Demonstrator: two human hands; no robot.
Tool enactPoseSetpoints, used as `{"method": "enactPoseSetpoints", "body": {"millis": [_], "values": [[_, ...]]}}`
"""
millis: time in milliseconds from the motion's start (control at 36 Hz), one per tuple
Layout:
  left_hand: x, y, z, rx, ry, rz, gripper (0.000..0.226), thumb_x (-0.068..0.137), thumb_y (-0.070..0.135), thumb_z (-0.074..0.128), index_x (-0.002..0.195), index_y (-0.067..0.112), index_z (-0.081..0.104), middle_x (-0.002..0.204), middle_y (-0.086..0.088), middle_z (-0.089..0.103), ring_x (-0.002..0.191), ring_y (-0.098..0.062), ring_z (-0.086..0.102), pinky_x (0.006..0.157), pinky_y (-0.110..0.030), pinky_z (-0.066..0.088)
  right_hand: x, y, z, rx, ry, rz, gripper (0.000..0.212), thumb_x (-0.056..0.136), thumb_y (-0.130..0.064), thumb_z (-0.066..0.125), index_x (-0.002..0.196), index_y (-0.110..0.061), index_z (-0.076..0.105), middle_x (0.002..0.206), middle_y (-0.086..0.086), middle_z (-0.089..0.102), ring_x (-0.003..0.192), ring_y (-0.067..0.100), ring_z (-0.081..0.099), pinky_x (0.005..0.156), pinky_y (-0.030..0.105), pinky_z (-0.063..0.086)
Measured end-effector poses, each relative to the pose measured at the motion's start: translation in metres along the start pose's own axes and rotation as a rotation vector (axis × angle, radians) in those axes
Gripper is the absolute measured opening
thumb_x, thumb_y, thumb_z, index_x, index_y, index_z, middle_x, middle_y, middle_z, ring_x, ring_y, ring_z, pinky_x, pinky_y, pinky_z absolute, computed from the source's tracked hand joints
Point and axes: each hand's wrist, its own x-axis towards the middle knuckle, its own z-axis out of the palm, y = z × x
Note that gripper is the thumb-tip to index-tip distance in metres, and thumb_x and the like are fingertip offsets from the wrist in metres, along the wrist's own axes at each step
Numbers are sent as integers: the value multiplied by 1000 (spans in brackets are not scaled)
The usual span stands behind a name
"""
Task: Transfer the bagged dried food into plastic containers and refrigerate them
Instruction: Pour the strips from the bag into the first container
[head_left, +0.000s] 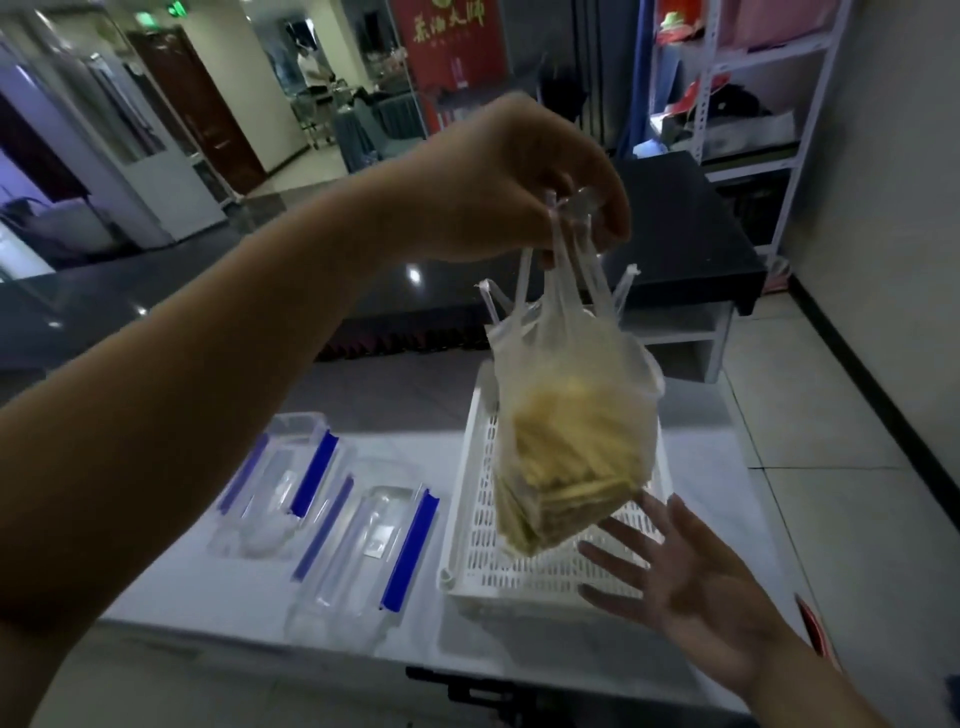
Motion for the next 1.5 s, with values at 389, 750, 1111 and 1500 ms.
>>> {"method": "enactPoseSetpoints", "body": {"millis": [389,750,1111,1500], "values": [[-55,-41,-23,-281,-272,-176,40,80,26,72,118,16,62,103,5,71,90,-12,72,80,-23,56,18,-1,-8,214,-170,69,59,107,-43,27,154,-8,15,158,17,-1,147,34,-3,119,55,8],[-138,-92,24,79,13,-233,33,86,27,61,118,36,59,99,23,62,91,1,64,80,-18,55,26,-8,32,-436,131,-78,59,66,-11,69,124,-8,59,86,13,70,89,31,65,76,48,52],[-221,-216,74,147,425,-127,16,88,15,64,101,9,72,95,-2,62,77,-10,60,69,-23,57,64,31,94,-619,461,-119,24,64,-11,69,88,-14,66,81,5,71,75,24,68,58,36,55],[-273,-322,147,-15,540,-336,61,83,25,66,142,16,48,141,-9,54,127,-25,52,101,-41,50,94,80,148,-926,780,-188,27,81,1,67,102,-16,68,100,9,70,90,30,64,67,39,49]]}}
